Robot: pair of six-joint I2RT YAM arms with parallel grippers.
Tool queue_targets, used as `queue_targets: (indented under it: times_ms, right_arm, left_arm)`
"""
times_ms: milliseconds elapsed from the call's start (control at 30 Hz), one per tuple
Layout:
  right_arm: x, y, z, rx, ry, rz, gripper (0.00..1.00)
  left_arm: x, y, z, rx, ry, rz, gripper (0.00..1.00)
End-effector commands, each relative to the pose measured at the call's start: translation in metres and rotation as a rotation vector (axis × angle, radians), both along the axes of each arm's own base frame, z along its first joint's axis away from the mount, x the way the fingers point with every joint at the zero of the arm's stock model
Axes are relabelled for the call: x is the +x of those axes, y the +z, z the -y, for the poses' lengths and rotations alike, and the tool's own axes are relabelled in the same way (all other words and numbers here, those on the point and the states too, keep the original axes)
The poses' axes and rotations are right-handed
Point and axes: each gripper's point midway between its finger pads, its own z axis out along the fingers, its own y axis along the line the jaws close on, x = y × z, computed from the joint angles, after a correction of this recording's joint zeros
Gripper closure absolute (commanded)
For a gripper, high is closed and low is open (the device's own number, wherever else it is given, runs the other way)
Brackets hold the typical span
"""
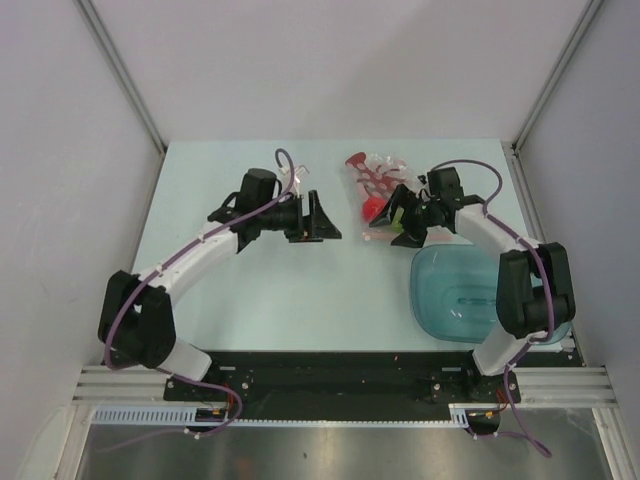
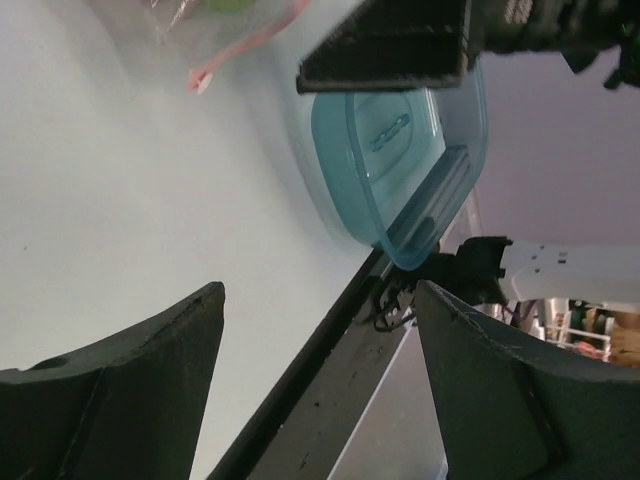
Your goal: Open the zip-top bag and remove the fake food
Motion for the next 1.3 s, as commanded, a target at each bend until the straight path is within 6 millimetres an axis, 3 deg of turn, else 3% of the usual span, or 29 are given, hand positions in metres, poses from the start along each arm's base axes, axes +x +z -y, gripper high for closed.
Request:
queue_targets:
  times_ms: [0, 33, 133, 167, 233, 300, 400, 467, 600, 833, 1100, 1167, 1267]
  right_arm:
    - [-0.024, 0.008, 0.021, -0.12, 0.015, -0.018, 0.09]
    - [-0.028, 0.007, 0.023, -0.123, 0.019, -0.031, 0.08]
    - [-0.041, 0.023, 0.018, -0.066, 0.048, -0.045, 0.08]
    - [-0.04, 0.029, 0.017, -0.06, 0.054, -0.012, 0.08]
    - [-0.041, 0.044, 0.018, -0.06, 0.062, 0.056, 0.08]
    - [-0.044, 0.057, 0.022, -0.058, 0.07, 0.082, 0.08]
    - [-0.049, 0.067, 0.03, -0.069, 0.076, 0.119, 0.08]
    - [-0.052, 0.069, 0.034, -0.067, 0.077, 0.124, 0.08]
    - [-0.054, 0.073, 0.045, -0.077, 0.052, 0.131, 0.08]
    - [-0.05, 0.089, 0.054, -0.076, 0.02, 0.169, 0.08]
    - [-0.055, 0.086, 0.06, -0.088, 0.003, 0.164, 0.08]
    - [-0.056, 0.084, 0.06, -0.092, 0.001, 0.163, 0.08]
    - [-0.057, 0.084, 0.062, -0.101, -0.003, 0.167, 0.08]
  left_arm:
    - [0.024, 0.013, 0.025, -0.138, 0.026, -0.013, 0.19]
    - [0.029, 0.0, 0.031, -0.131, 0.025, -0.047, 0.19]
    - [0.047, -0.002, 0.046, -0.178, 0.027, -0.092, 0.22]
    - [0.055, -0.019, 0.052, -0.17, 0.038, -0.142, 0.23]
    - [0.07, -0.023, 0.059, -0.169, 0.065, -0.17, 0.25]
    - [0.08, -0.042, 0.065, -0.151, 0.11, -0.275, 0.28]
    - [0.1, -0.035, 0.077, -0.17, 0.16, -0.285, 0.27]
    - [0.106, -0.046, 0.079, -0.152, 0.188, -0.327, 0.28]
    - [0.107, -0.076, 0.082, -0.099, 0.222, -0.417, 0.34]
    - [0.097, -0.1, 0.089, -0.043, 0.238, -0.476, 0.38]
    - [0.099, -0.109, 0.107, -0.078, 0.226, -0.479, 0.43]
    - [0.103, -0.109, 0.11, -0.093, 0.223, -0.47, 0.47]
    - [0.106, -0.108, 0.114, -0.12, 0.214, -0.47, 0.66]
